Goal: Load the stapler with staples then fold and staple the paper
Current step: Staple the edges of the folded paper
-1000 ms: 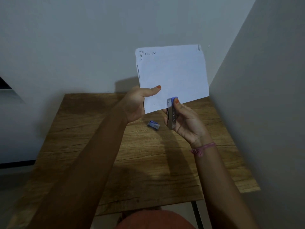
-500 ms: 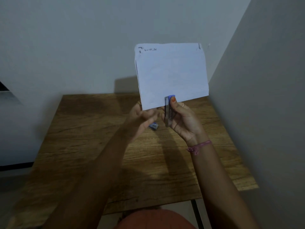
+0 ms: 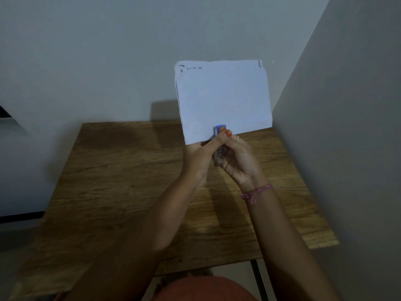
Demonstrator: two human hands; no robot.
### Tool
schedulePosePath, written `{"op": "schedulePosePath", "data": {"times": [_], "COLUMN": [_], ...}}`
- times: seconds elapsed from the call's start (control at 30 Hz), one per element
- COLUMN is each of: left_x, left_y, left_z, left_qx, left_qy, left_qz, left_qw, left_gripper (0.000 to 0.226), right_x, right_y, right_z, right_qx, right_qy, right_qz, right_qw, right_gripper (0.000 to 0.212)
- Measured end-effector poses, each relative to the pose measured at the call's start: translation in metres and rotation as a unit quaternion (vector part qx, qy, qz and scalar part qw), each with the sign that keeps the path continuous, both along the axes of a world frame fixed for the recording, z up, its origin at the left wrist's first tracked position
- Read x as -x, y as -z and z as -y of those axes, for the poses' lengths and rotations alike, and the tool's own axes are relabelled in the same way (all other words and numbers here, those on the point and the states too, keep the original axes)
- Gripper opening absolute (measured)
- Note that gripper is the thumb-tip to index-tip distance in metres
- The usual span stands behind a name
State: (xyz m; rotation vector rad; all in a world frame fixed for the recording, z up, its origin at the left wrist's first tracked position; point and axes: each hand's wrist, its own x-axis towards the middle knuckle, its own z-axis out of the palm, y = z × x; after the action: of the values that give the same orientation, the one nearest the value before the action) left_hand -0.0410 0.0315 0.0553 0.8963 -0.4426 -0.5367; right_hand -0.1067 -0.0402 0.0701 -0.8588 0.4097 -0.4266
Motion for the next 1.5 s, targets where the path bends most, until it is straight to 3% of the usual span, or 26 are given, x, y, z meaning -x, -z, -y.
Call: {"op": "schedulePosePath", "data": {"times": [0.23,0.33,0.43,0.7,0.8,0.93,1.07,1.27,1.33,1.5], "left_x": [-0.001,-0.003,-0.003,-0.008,-0.023,-0.042,-0.053,-0.062,-0.065,-0.075], "left_y": [0.004,0.005,0.009,0.01,0.011,0.012,0.013,0.022,0.025,0.023], "left_z": [0.002,0.001,-0.001,0.003,-0.001,-0.007,-0.013,-0.02,-0.022,-0.031], "left_qx": [0.015,0.034,0.066,0.024,0.021,0.037,0.043,0.043,0.037,-0.013], "left_qy": [0.008,0.032,0.046,-0.008,0.022,0.019,0.034,0.079,0.092,0.151], "left_qz": [-0.028,-0.018,-0.058,-0.14,-0.173,-0.234,-0.237,-0.227,-0.214,-0.147], "left_qw": [0.999,0.999,0.995,0.99,0.984,0.971,0.97,0.97,0.972,0.977], "left_gripper": [0.04,0.031,0.017,0.02,0.021,0.038,0.025,0.028,0.029,0.028], "right_x": [-0.001,-0.002,-0.004,0.001,0.007,0.011,0.001,-0.005,-0.007,0.02], "right_y": [0.002,0.001,0.001,0.006,0.014,0.046,0.087,0.109,0.099,0.049], "right_z": [-0.002,-0.003,-0.002,0.003,0.011,0.029,0.053,0.061,0.058,0.053], "right_qx": [0.003,0.021,0.035,0.11,0.143,0.261,0.423,0.514,0.514,0.393], "right_qy": [0.009,0.006,-0.013,-0.029,-0.02,-0.006,0.064,0.061,0.038,0.015], "right_qz": [-0.01,-0.005,-0.002,-0.034,-0.074,-0.209,-0.398,-0.46,-0.472,-0.489], "right_qw": [1.0,1.0,0.999,0.993,0.987,0.942,0.811,0.722,0.715,0.779], "right_gripper": [0.006,0.016,0.026,0.017,0.029,0.015,0.03,0.036,0.035,0.033]}}
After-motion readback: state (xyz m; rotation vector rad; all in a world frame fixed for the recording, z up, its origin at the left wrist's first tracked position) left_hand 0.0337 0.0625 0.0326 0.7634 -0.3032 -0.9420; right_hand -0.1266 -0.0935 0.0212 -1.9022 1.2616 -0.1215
